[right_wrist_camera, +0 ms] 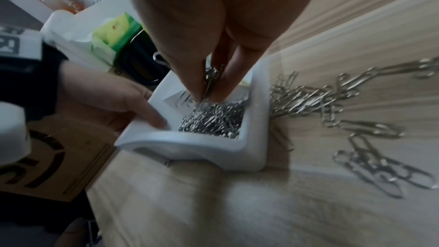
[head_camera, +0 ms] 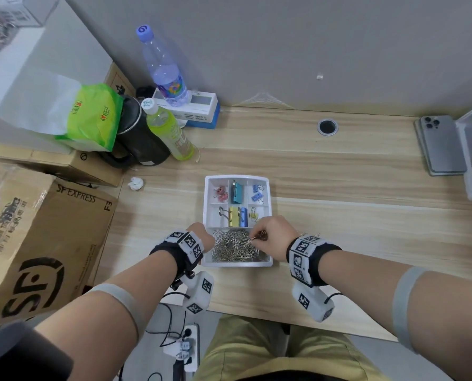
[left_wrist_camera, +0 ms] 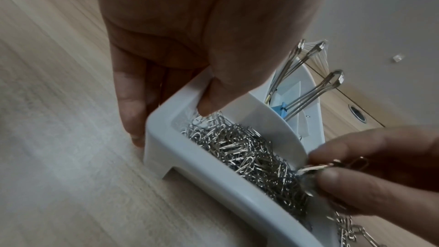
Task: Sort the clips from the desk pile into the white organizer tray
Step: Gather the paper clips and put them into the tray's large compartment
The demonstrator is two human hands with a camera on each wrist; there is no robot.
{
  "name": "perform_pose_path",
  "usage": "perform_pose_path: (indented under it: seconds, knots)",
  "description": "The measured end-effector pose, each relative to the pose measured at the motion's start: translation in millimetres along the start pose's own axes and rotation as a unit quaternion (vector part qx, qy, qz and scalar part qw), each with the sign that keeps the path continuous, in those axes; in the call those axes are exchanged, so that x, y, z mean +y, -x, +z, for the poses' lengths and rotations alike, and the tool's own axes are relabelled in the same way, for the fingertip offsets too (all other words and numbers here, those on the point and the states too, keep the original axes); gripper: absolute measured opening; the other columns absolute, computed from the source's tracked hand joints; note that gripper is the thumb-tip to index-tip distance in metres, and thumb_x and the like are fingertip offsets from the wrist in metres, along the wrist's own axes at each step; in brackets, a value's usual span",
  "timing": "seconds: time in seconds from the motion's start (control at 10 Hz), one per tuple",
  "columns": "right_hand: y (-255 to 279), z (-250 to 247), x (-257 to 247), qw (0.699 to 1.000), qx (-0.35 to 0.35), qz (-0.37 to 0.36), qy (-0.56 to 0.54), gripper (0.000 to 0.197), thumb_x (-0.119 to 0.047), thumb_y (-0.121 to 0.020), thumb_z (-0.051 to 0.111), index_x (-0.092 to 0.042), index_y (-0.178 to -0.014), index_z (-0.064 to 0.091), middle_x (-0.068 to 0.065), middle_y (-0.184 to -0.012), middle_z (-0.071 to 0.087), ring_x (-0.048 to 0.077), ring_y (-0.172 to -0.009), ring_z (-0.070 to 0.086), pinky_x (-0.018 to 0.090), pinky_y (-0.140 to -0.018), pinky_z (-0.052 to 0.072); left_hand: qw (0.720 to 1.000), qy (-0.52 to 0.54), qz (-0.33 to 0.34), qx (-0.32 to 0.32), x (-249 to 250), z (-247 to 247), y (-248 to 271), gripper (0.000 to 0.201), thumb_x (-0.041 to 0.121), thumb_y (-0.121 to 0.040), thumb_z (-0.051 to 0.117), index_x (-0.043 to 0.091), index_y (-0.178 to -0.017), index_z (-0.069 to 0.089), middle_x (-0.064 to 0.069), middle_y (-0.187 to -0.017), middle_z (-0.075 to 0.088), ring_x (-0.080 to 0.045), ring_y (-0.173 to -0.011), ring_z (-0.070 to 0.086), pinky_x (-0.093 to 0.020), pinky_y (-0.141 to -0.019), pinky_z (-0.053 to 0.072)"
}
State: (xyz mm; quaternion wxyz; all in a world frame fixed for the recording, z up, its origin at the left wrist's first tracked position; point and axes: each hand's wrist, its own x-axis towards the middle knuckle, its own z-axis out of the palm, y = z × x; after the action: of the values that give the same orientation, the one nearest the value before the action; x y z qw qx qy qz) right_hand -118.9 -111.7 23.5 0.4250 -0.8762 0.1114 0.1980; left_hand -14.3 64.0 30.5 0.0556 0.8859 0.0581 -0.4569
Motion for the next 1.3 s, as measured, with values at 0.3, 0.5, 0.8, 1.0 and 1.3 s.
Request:
perform_pose_path:
  seconds: [0.3,0.5,0.8,1.0,1.3]
  knots:
    - [2.5,-0.3,1.7,0.998,-0.057,0.012,-0.006,0.016,-0.022,-0.085,0.066,-0.03,-0.096,0.075,-0.013,-0.104,0.072,0.005,-0.093,0.066,0.029,-0.091,0.055,0.998,-0.051,0.014,-0.021,0.4,-6.8,-3.4,0.03,0.007,-0.094,0.044,0.012,-0.065,0.037,-0.006,-0.063,0.04,-0.023,-0.06,0.047,-0.028,-0.06,0.042]
    - [6.7,-33.4,31.4,0.993,0.022,0.061,0.095,0.025,-0.034,-0.073,0.071,-0.03,-0.095,0.059,-0.009,-0.096,0.055,0.015,-0.086,0.061,0.033,-0.077,0.052,0.998,-0.045,0.018,0.033,3.7,-16.7,-5.1,0.035,0.011,-0.093,0.048,0.011,-0.06,0.036,-0.003,-0.063,0.041,-0.025,-0.08,0.05,-0.028,-0.071,0.044]
    - [30.4,-26.7,63.3,0.953,-0.037,0.215,0.208,0.095,-0.044,-0.045,0.091,-0.013,-0.115,0.034,0.002,-0.112,0.04,0.025,-0.092,0.056,0.033,-0.077,0.051,0.997,-0.071,0.024,0.028,-5.4,-13.8,-5.1,0.036,0.011,-0.093,0.048,0.012,-0.059,0.036,-0.002,-0.063,0.04,-0.022,-0.066,0.048,-0.027,-0.07,0.044]
    - [10.0,-7.3,63.0,0.981,-0.001,0.151,0.123,0.062,-0.028,-0.064,0.086,-0.012,-0.114,0.052,0.006,-0.115,0.055,0.024,-0.105,0.055,0.029,-0.088,0.045,0.997,-0.072,0.031,0.013,-7.1,-9.2,0.0,0.034,0.011,-0.092,0.05,0.012,-0.06,0.037,-0.003,-0.063,0.043,-0.014,-0.052,0.041,-0.028,-0.058,0.044]
    - [4.5,-15.9,56.7,0.984,0.033,0.097,0.144,0.088,-0.051,-0.053,0.081,-0.023,-0.127,0.044,-0.002,-0.119,0.044,0.017,-0.103,0.05,0.031,-0.083,0.05,0.999,-0.04,0.025,-0.01,-8.0,-7.0,0.7,0.02,0.008,-0.094,0.047,0.007,-0.074,0.042,-0.005,-0.068,0.043,-0.028,-0.073,0.053,-0.03,-0.068,0.048]
